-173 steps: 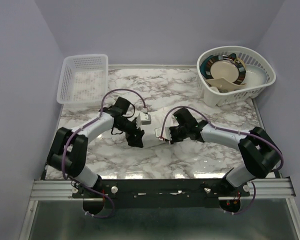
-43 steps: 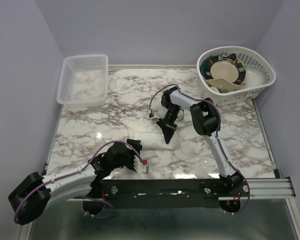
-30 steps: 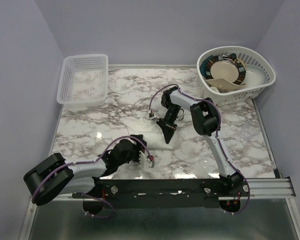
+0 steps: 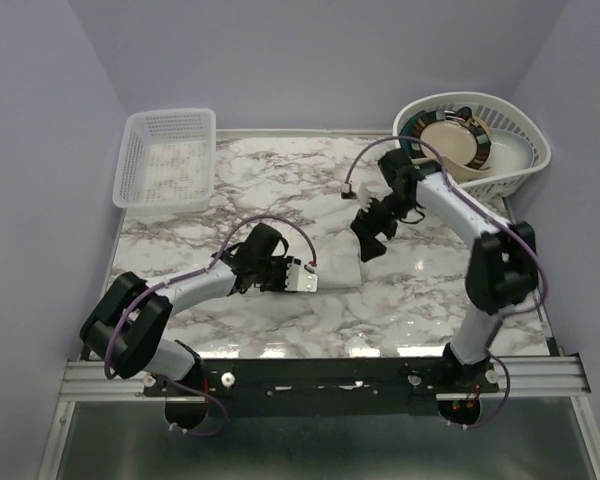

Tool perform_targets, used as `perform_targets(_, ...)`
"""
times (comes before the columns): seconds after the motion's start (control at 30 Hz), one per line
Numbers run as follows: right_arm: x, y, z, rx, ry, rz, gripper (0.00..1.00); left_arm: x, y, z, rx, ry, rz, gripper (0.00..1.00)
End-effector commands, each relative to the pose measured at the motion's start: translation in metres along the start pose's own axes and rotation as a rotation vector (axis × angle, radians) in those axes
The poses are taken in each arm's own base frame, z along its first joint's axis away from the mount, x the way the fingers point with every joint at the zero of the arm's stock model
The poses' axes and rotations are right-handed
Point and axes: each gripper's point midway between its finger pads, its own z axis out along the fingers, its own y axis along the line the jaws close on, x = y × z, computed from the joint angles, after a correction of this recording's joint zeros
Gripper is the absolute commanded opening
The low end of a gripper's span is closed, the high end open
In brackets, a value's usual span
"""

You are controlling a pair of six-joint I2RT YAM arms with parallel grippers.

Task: Roll the t-shirts
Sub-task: Roll the T-shirt to the center of the board.

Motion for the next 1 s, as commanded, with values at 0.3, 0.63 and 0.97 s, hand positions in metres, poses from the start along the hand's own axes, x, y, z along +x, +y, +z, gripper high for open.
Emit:
perform_targets(0.3, -0.028, 0.050, 0.026, 0.371, -0.306, -0.700, 1.00, -0.008, -0.046, -0.018, 0.475, -0.087, -0.450, 0.39)
perform_targets(0.63, -0.023, 0.068, 0.075, 0.219, -0.249, -0.779, 1.00, -0.008, -0.038, -0.020, 0.531, -0.107, -0.518, 0.39)
perform_targets(0.97, -0.018, 0.062, 0.100, 0.194, -0.148, -0.780, 1.00, -0.008, -0.023, -0.024, 0.560, -0.156, -0.589, 0.39)
